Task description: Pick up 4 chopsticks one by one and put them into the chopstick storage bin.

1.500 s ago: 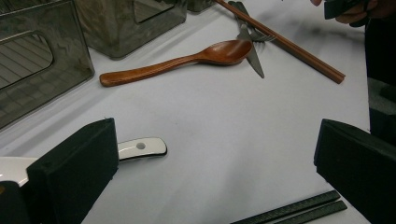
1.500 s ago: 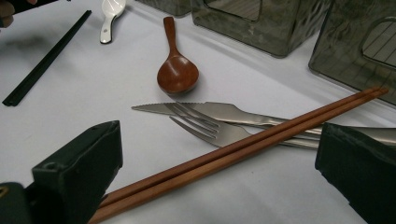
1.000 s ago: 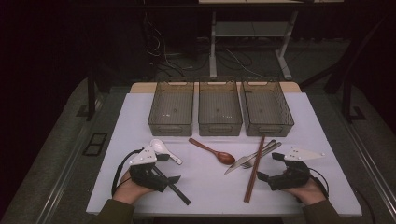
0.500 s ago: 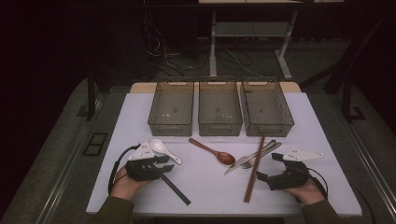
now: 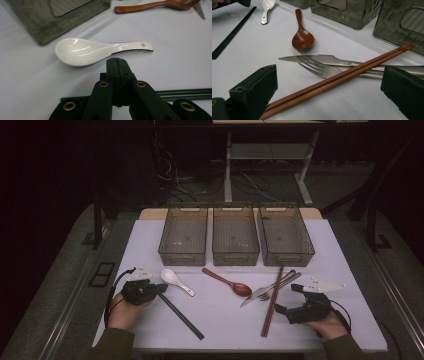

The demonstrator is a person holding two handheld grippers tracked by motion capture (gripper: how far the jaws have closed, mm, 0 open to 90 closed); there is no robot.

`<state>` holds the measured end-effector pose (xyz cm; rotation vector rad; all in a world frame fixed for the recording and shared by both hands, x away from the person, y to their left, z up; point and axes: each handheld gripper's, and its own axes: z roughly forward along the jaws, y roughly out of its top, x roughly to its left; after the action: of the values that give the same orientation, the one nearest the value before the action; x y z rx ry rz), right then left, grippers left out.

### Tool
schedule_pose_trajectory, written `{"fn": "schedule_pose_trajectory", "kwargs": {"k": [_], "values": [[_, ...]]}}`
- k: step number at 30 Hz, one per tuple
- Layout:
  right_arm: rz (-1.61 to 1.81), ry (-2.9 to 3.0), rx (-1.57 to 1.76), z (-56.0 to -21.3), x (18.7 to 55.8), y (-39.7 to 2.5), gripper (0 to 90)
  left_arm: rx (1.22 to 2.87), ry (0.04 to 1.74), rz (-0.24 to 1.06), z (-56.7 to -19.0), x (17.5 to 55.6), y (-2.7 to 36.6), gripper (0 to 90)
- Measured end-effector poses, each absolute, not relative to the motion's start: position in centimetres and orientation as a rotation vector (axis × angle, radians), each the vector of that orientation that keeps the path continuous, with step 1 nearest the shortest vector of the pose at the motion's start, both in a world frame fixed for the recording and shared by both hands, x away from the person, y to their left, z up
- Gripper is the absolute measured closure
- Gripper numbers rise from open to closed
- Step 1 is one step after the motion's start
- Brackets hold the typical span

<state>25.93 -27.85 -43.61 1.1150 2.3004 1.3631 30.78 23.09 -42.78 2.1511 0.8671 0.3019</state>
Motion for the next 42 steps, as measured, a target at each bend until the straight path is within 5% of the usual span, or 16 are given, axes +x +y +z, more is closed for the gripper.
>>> {"fn": "schedule_pose_trajectory", "kwargs": {"k": [42], "values": [[1.36, 2.298, 1.111, -43.6, 25.9, -27.9, 0.7, 2.219, 1.04, 0.393, -43.9, 32.0, 25.8, 89.0]]}}
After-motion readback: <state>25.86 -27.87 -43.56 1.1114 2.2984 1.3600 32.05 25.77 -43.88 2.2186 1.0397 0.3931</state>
